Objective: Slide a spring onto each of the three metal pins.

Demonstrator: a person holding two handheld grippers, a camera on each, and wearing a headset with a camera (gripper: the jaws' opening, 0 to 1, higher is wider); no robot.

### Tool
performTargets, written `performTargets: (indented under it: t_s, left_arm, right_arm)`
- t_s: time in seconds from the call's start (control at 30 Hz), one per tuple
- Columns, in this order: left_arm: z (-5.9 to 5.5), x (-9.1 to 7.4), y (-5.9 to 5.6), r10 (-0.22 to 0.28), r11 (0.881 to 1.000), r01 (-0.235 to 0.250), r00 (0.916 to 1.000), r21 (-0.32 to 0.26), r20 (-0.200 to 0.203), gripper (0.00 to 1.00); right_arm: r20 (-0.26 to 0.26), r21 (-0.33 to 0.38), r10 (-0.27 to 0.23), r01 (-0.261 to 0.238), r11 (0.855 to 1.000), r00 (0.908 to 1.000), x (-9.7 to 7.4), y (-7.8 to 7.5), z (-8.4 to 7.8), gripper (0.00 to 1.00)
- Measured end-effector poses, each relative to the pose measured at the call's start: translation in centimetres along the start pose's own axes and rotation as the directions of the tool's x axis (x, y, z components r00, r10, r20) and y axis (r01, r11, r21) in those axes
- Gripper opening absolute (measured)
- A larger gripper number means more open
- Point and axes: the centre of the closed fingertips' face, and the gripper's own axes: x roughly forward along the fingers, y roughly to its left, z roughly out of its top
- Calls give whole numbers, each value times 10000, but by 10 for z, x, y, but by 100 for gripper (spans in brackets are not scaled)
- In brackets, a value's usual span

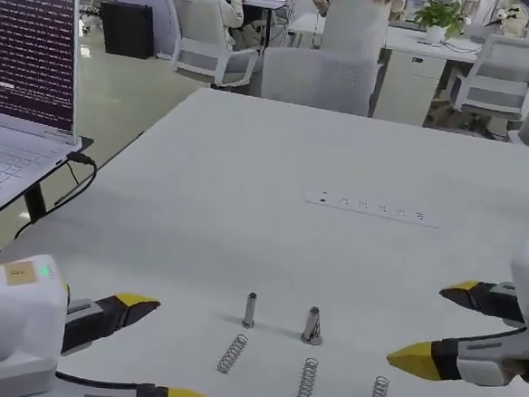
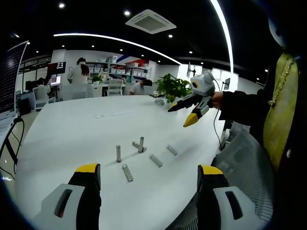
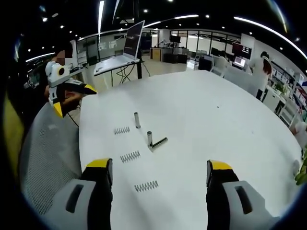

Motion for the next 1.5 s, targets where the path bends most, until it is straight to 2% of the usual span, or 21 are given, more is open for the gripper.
performTargets:
  t_s: [0.3,0.6,0.83,1.13,1.5]
  left_arm:
    - [2,1,-2,-41,10000,41,10000,16,23,79]
    - [1,1,-4,-77,10000,77,10000,-8,-19,78]
    - [1,2,-3,-75,10000,74,10000,-14,-13,77]
    - [0,0,-1,-64,10000,64,10000,-45,-38,77]
    - [0,2,-3,-132,9999,131,9999,-69,-32,77]
  right_arm:
    - [-317,175,-108,114,9998,9994,19,-14,0,73]
    - [-629,358,-160,183,9992,9979,37,-19,-2,68]
    - [-887,704,-295,358,9969,9956,50,-31,-5,61]
    - [-1256,815,-332,437,9957,9915,64,-40,-5,53]
    - [-1606,843,-202,341,9959,9868,83,-41,2,44]
